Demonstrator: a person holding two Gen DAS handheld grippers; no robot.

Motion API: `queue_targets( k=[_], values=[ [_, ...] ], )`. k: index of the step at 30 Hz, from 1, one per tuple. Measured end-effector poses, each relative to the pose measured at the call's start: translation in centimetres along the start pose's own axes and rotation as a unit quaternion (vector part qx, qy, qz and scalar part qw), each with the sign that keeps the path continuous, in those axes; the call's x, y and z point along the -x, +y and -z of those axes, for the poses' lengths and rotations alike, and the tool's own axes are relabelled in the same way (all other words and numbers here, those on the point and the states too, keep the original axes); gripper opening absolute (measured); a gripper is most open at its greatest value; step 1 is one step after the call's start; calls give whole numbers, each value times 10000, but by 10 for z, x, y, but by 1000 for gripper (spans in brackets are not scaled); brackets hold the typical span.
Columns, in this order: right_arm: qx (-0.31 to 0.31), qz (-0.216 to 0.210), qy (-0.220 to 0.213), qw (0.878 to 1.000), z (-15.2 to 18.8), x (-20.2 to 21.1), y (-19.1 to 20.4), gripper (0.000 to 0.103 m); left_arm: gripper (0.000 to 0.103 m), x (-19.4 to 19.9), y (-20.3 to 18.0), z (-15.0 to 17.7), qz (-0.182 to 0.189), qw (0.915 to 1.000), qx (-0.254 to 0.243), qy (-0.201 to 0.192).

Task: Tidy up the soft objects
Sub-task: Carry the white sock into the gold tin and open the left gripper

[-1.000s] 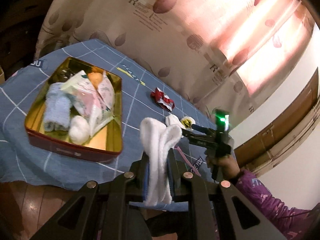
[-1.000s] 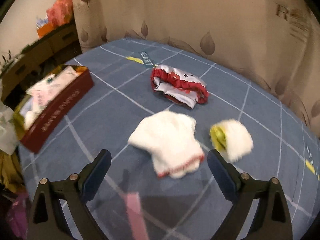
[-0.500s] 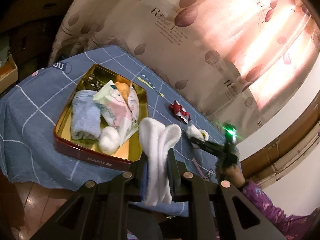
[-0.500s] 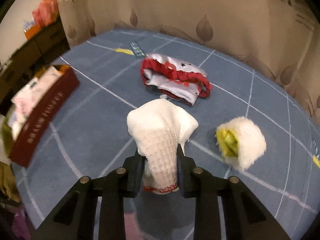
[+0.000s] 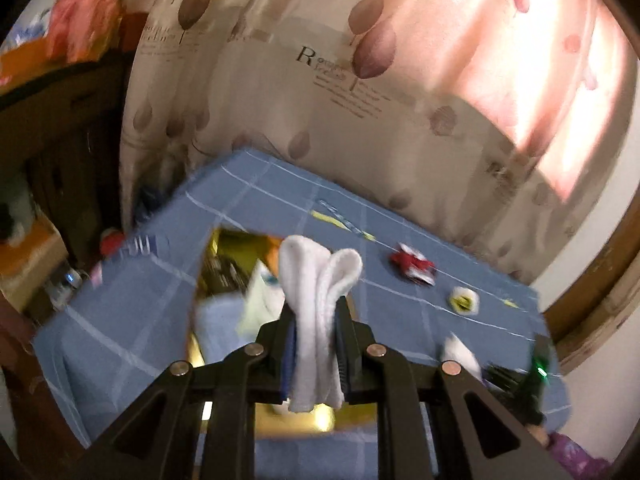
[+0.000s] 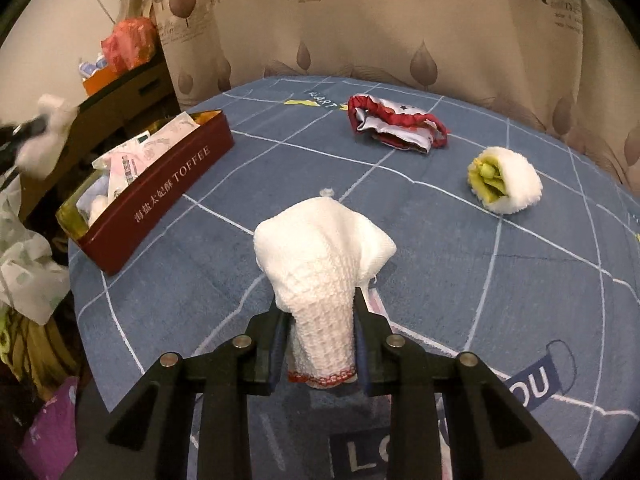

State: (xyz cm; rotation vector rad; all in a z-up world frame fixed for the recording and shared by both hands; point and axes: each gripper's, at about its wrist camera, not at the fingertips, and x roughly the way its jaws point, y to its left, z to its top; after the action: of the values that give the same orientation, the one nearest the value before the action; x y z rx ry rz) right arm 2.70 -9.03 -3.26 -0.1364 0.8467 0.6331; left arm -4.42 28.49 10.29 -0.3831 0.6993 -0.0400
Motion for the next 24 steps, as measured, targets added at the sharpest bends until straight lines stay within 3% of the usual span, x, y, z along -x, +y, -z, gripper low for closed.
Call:
queue_targets(
  k=[7,12,14,18,20,24],
  values=[
    [-142,-95,-61,9998,3,0,-2,26,18,-87,15,-44,-566,9951,-559,592],
    [-349,-243,-101,9990,6,-1,-8,26,18,-128,38,-45,-408,9949,-185,904],
    [-377,-277,-94,9989,5,-2,-9,26,21,-133,37,-44,-601,9942,-310,842],
    [-477,-373,-99,9981,6,-1,-12,26,43,-143,39,-43,-778,9923,-304,910],
    [-498,-390,-106,9979,6,-1,-12,26,45,-139,42,-43,-947,9916,-99,875],
    [-537,-428,-116,9976,6,-1,-13,26,51,-125,41,-40,-876,9935,137,713]
  ],
)
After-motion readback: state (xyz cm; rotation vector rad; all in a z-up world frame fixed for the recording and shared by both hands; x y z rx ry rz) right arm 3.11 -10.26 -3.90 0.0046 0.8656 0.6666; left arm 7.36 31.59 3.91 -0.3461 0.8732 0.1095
